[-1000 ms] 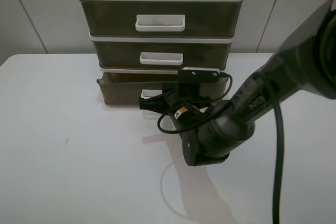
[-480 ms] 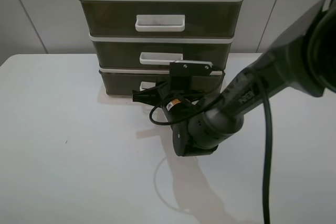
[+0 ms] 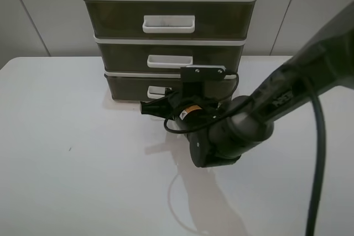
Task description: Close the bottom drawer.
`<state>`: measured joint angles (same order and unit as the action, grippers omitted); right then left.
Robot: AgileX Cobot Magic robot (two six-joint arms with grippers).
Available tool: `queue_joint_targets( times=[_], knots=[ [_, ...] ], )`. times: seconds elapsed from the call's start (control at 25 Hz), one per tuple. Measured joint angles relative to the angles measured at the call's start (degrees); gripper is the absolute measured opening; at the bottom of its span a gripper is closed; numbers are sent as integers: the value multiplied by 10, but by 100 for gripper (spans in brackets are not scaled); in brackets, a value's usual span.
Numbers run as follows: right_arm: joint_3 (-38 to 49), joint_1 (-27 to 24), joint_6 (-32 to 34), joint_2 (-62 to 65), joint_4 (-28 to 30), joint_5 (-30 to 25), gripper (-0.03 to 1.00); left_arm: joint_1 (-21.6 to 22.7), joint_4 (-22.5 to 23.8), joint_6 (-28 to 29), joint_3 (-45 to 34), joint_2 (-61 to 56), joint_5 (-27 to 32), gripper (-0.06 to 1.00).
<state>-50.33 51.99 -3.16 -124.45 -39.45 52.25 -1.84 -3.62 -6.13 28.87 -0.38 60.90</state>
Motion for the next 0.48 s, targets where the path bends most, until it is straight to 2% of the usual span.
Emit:
queue_joint_targets(
  times=[0.04,0.16,0.24,0.28,0.36,0.4,0.48],
  knots=[
    [33,1,0,38,25,-30,2,0,0,0,0,0,0,72],
    [86,3,0,95,62,-68,4,0,0,0,0,0,0,72],
    [122,3,0,134,67,-85,12,0,0,0,0,0,0,72],
    [141,2,0,155,67,-93,19,0,0,0,0,0,0,72],
    [173,-9,0,195,67,-112,42,0,0,0,0,0,0,72],
    [183,-17,0,218,66,-129,55,0,0,0,0,0,0,72],
    [199,-43,-1,263,64,-177,72,0,0,0,0,0,0,72]
  ],
)
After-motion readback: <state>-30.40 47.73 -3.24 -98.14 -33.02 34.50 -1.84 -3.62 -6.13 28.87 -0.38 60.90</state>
